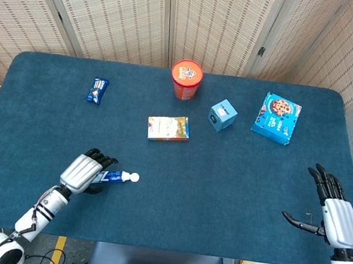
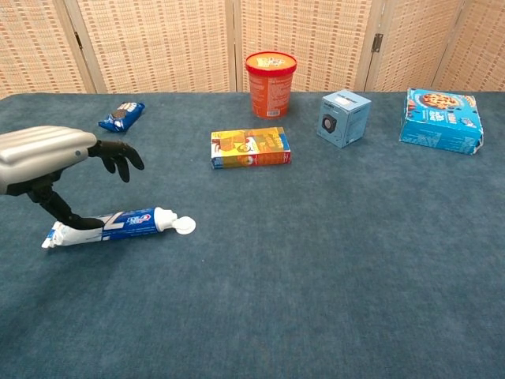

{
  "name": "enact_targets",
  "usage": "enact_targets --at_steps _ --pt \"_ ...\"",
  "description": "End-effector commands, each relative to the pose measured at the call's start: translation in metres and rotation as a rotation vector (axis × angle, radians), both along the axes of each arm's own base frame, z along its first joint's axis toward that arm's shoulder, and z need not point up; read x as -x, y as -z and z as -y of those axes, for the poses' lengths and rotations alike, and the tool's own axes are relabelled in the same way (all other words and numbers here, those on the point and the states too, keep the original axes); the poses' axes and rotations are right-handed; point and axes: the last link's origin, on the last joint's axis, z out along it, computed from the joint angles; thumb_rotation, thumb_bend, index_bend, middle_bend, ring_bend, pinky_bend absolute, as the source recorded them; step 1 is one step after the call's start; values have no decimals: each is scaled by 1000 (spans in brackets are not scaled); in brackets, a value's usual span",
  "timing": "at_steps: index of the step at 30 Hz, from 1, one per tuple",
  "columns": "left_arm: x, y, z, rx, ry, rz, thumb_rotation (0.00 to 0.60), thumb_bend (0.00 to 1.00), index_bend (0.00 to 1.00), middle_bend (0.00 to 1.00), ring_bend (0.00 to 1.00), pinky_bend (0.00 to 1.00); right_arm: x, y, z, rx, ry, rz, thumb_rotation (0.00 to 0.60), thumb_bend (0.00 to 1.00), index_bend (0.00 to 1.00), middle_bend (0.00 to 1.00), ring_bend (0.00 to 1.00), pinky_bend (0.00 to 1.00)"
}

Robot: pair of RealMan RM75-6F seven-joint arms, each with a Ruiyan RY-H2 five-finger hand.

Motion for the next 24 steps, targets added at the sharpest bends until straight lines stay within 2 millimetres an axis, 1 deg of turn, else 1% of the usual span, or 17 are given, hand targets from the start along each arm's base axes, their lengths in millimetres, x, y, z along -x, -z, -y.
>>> enact_targets --at_steps 1,4,11,17,24 --pt "5 11 -1 4 -14 -25 600 224 248 357 316 228 1 0 0 -1 5 1 326 0 0 0 0 0" --pt "14 19 -3 7 -25 -67 600 224 249 357 319 232 2 1 0 -1 7 2 324 0 0 0 0 0" --pt "30 30 -11 -21 -42 -145 600 225 257 357 333 235 3 0 -1 3 8 2 324 0 0 0 0 0" --pt "42 31 -23 -88 -35 -207 600 227 295 376 363 246 4 0 -2 9 12 3 323 0 0 0 0 0" --pt "48 23 -39 -134 -63 -223 600 228 310 390 369 249 4 0 -3 8 15 4 324 0 0 0 0 0"
